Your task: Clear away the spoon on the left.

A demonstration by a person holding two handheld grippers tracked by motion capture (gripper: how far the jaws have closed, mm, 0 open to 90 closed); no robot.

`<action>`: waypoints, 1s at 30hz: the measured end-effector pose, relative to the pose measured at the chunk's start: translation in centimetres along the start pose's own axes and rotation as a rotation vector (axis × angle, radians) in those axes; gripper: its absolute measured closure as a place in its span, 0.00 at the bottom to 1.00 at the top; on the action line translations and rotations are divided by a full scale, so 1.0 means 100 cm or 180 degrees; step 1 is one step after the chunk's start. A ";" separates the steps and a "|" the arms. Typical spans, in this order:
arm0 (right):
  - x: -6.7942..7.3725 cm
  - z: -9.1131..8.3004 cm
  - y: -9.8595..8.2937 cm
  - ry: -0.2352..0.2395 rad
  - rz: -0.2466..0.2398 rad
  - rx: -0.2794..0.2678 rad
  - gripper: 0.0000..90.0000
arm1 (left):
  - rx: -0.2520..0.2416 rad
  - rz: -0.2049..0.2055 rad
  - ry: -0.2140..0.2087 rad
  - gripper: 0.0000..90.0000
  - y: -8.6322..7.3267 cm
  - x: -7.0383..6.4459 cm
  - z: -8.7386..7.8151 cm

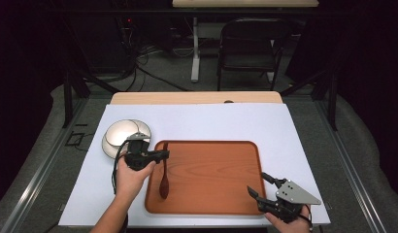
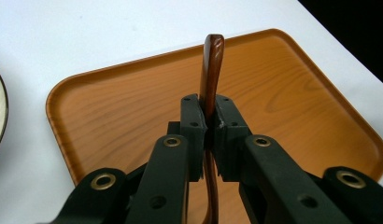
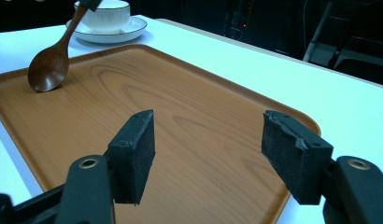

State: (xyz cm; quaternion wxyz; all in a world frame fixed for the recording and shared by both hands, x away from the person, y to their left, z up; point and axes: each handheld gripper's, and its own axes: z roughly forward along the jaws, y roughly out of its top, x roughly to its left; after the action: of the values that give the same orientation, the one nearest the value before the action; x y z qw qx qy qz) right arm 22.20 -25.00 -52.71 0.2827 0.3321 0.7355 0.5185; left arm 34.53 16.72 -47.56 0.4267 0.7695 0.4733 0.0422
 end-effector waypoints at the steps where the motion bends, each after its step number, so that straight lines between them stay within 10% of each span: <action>1: 0.000 0.000 0.000 0.0000 0.0004 0.0001 0.39 | 0.0015 -0.0073 0.0012 0.93 0.001 0.005 0.006; 21: -0.001 0.000 0.000 0.0013 0.0014 -0.0002 0.38 | 0.0041 -0.0803 0.0058 0.91 -0.007 0.039 0.043; 30: -0.002 0.000 0.000 0.0025 0.0004 0.0005 0.38 | 0.0105 -0.0823 0.0386 0.88 -0.014 0.043 0.056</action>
State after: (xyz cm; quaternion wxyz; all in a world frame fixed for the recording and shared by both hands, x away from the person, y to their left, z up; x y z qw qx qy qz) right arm 22.30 -25.12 -52.70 0.2791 0.3308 0.7368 0.5194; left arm 38.53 16.78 -53.53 0.3866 0.7050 0.5940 0.0255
